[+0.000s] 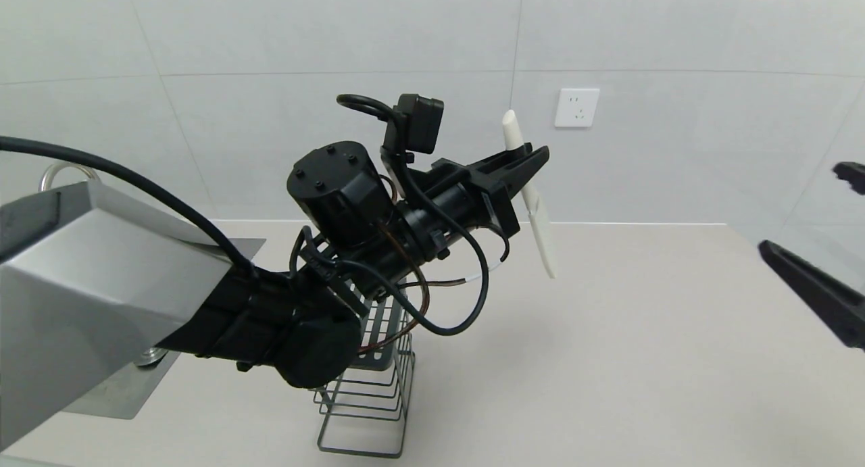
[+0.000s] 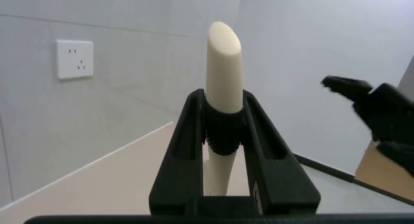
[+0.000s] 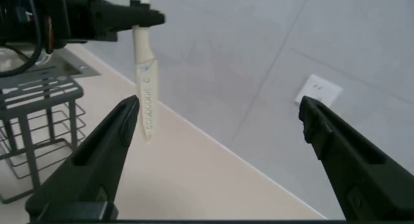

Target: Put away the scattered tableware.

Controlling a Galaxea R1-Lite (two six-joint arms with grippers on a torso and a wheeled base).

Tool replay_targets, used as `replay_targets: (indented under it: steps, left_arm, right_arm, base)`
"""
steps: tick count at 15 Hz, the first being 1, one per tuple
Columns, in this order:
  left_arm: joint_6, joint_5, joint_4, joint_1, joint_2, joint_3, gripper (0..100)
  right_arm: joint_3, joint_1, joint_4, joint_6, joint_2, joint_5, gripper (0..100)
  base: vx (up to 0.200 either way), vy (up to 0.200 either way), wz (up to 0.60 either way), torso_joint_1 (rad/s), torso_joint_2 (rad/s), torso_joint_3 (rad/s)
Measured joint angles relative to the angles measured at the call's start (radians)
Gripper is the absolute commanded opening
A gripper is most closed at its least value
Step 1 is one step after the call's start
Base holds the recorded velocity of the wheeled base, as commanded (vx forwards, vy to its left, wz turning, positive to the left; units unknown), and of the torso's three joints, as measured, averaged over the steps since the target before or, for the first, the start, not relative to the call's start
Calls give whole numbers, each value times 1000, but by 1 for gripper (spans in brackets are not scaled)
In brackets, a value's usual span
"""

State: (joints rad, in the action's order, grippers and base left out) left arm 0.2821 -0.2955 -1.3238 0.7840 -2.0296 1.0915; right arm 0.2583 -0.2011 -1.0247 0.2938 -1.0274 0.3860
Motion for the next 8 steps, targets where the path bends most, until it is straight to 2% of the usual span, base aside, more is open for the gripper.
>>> replay_targets:
  steps: [5, 7, 8]
  left_arm:
    - [-3, -1, 0, 0, 102, -132, 0]
    - [-23, 0, -1, 0, 149, -182, 0]
    - [-44, -1, 0, 0, 169, -203, 0]
  right_arm:
    - [-100, 137, 157, 2, 323, -14, 100]
    - [-122, 178, 245, 3, 453, -19, 100]
    - [-134, 191, 283, 3, 517, -20, 100]
  base:
    - [0, 0, 0, 0, 0, 0]
    - [0, 0, 0, 0, 0, 0]
    - [0, 0, 0, 0, 0, 0]
